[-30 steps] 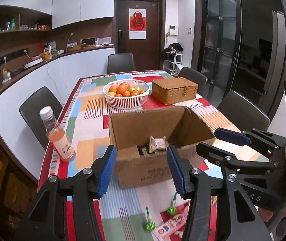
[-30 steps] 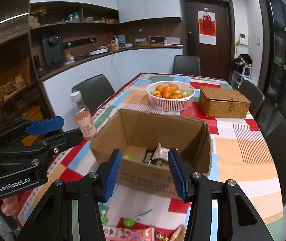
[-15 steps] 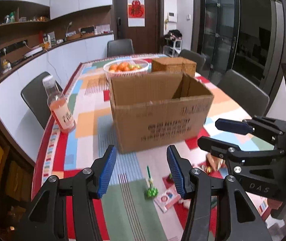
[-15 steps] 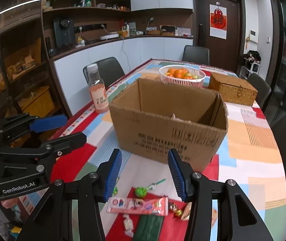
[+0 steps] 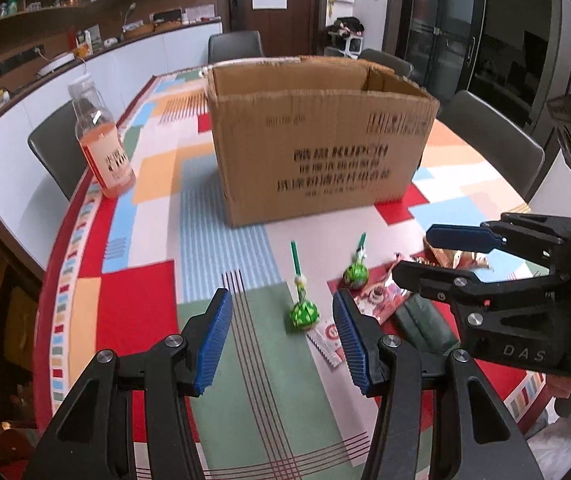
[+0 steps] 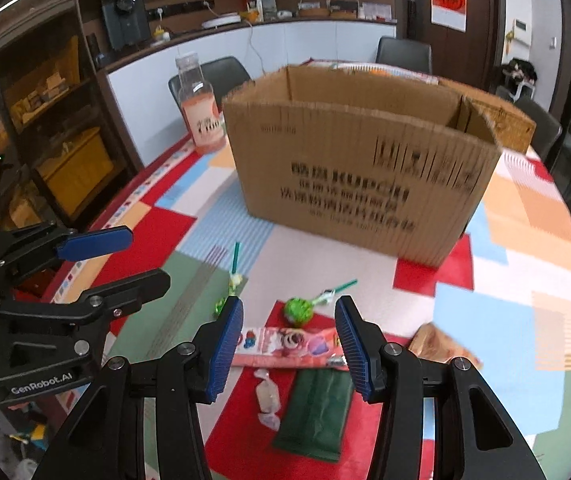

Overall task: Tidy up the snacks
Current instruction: 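Grasp a green lollipop with the left tool while the right grasps another lollipop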

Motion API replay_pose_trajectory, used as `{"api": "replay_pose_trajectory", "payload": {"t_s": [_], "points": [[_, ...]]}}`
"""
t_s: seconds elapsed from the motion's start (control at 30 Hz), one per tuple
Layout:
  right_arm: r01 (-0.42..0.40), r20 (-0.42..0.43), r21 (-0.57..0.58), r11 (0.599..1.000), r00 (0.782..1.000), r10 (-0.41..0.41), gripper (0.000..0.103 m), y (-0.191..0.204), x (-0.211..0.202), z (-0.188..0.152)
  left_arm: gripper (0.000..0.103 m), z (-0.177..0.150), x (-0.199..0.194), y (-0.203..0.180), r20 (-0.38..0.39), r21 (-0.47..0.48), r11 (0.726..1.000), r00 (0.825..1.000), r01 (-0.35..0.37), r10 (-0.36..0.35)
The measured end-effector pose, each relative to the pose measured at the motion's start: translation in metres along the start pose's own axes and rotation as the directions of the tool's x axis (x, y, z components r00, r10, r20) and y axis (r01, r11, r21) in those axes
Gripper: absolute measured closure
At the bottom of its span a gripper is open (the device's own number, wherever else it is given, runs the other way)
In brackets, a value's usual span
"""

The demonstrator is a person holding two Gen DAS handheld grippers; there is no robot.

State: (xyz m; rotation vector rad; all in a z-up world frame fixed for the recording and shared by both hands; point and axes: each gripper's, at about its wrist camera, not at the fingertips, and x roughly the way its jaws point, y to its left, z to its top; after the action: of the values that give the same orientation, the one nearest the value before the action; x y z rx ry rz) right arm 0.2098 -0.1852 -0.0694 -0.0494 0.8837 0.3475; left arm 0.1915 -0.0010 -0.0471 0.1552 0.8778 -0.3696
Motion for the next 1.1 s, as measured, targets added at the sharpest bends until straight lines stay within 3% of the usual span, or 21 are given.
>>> {"api": "replay_pose_trajectory", "payload": {"t_s": [0.77,1.1], "points": [[-0.035,-0.148,0.051,0.998,0.988,0.043,0.056,-0.014,0.074,0.002,0.053,-0.014,0.075,0.006,-0.131,-0.069,0.991,0.983,0.118,-0.126],[-0.04,-0.182,0.077,0.996,0.982,0.053,0.062,-0.02,0.094,0.002,0.068,-0.01,0.091,0.009,-0.143,-0.098,0.985,0.978,0.139,-0.153]]}}
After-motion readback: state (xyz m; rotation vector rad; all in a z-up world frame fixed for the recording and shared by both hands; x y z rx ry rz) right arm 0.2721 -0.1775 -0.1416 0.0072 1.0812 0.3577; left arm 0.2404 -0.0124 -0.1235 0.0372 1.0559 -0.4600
